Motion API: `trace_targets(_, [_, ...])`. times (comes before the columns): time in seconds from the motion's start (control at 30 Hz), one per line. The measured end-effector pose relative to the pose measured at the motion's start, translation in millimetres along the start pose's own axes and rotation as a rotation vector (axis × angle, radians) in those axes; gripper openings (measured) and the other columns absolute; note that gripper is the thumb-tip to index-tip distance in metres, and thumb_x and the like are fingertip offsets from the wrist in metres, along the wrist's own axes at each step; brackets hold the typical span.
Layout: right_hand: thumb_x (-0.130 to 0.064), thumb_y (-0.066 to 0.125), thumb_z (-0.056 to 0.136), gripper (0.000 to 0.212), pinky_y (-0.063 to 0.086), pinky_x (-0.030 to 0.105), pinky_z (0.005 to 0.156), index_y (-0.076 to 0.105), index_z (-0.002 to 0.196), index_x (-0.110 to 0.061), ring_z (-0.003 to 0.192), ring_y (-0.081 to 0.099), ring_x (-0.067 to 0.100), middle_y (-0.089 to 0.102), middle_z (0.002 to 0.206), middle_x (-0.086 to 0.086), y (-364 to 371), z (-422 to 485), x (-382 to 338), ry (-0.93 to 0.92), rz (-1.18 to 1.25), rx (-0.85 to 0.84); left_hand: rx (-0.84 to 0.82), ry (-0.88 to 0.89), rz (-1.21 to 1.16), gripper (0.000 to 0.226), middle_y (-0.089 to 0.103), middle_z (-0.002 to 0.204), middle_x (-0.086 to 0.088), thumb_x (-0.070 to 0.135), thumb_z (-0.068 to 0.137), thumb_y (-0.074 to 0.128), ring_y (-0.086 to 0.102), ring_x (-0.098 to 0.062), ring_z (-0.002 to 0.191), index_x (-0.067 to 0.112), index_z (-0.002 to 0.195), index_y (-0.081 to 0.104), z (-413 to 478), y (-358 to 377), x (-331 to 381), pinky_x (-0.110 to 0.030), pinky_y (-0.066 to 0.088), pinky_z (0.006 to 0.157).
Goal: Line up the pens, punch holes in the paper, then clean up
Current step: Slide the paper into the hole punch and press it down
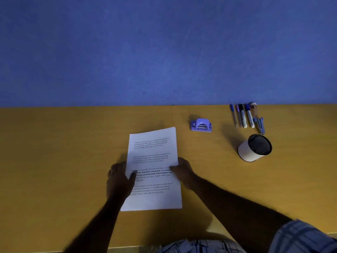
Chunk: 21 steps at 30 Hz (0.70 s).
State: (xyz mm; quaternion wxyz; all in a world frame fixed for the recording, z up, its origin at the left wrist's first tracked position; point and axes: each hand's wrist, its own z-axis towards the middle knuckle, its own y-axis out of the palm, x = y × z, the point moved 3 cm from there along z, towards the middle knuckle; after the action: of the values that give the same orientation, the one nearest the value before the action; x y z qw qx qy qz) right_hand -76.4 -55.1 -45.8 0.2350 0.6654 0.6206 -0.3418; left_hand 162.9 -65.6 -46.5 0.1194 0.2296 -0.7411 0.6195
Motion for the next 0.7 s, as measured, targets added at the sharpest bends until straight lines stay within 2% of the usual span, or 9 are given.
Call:
trace_targets(0.07, [0.003, 0.056, 0.09, 0.024, 0.057, 0.042, 0.087, 0.06, 0.11, -0.01, 0.097, 0.065, 0.026, 0.066, 0.119, 0.014, -9, -1, 1, -0.002, 0.078, -0.005, 0.013, -0.017, -0.049, 0.057, 0.05, 0.137, -0.011, 0.044, 0.089, 0.06, 0.043, -0.031, 0.128, 0.014, 0.135, 0.047, 3, 3, -3, -0.049, 0.045, 0.099])
trace_targets(0.13, [0.005, 0.057, 0.091, 0.025, 0.056, 0.043, 0.088, 0.06, 0.112, -0.009, 0.099, 0.066, 0.029, 0.066, 0.12, 0.016, -21, -4, 2, -0.007, 0.154, -0.001, 0.028, -0.048, -0.133, 0.057, 0.052, 0.138, -0.013, 0.037, 0.09, 0.062, 0.045, -0.032, 0.127, 0.008, 0.137, 0.047, 5, 5, -2, -0.047, 0.041, 0.104])
trace_targets(0.23, [0.007, 0.058, 0.091, 0.032, 0.05, 0.054, 0.098, 0.058, 0.122, 0.0, 0.111, 0.062, 0.039, 0.064, 0.124, 0.02, -42, -9, 3, -0.012, 0.251, 0.042, 0.042, -0.191, -0.491, 0.052, 0.062, 0.123, -0.019, 0.021, 0.089, 0.064, 0.057, -0.036, 0.114, 0.002, 0.135, 0.049, -1, 11, 2, -0.052, 0.048, 0.096])
trace_targets(0.3, [0.009, 0.057, 0.091, 0.036, 0.047, 0.057, 0.1, 0.056, 0.126, 0.004, 0.115, 0.06, 0.042, 0.062, 0.127, 0.021, -56, -11, 6, -0.024, 0.335, 0.072, 0.06, -0.292, -0.734, 0.045, 0.062, 0.114, -0.028, 0.019, 0.092, 0.061, 0.057, -0.045, 0.109, -0.003, 0.13, 0.05, -13, 16, 9, -0.056, 0.047, 0.09])
trace_targets(0.37, [0.008, 0.057, 0.091, 0.038, 0.046, 0.059, 0.101, 0.055, 0.128, 0.006, 0.116, 0.059, 0.042, 0.062, 0.127, 0.021, -68, -14, 10, -0.037, 0.439, 0.085, 0.037, -0.339, -0.95, 0.038, 0.06, 0.113, -0.032, 0.022, 0.098, 0.053, 0.055, -0.049, 0.109, -0.007, 0.122, 0.054, -27, 25, 23, -0.059, 0.047, 0.089])
trace_targets(0.5, [0.002, 0.059, 0.092, 0.035, 0.047, 0.059, 0.099, 0.06, 0.126, -0.001, 0.113, 0.063, 0.039, 0.066, 0.125, 0.016, -80, -18, 20, -0.054, 0.597, 0.075, -0.192, -0.346, -1.305, 0.041, 0.069, 0.121, -0.005, 0.039, 0.098, 0.049, 0.064, -0.024, 0.112, 0.013, 0.128, 0.06, -55, 43, 71, -0.046, 0.051, 0.094])
trace_targets(0.6, [-0.001, 0.062, 0.089, 0.04, 0.047, 0.06, 0.1, 0.059, 0.128, -0.004, 0.114, 0.062, 0.039, 0.067, 0.125, 0.014, -84, -20, 28, -0.068, 0.705, 0.067, -0.335, -0.305, -1.314, 0.043, 0.068, 0.123, -0.008, 0.038, 0.094, 0.052, 0.065, -0.027, 0.112, 0.014, 0.129, 0.059, -63, 61, 99, -0.05, 0.052, 0.092])
trace_targets(0.7, [-0.003, 0.066, 0.084, 0.045, 0.052, 0.054, 0.095, 0.059, 0.128, -0.008, 0.114, 0.063, 0.036, 0.067, 0.125, 0.012, -88, -24, 34, -0.106, 0.765, 0.017, -0.291, -0.212, -1.211, 0.042, 0.056, 0.135, -0.019, 0.012, 0.098, 0.049, 0.055, -0.036, 0.122, 0.001, 0.138, 0.046, -62, 73, 113, -0.056, 0.044, 0.103])
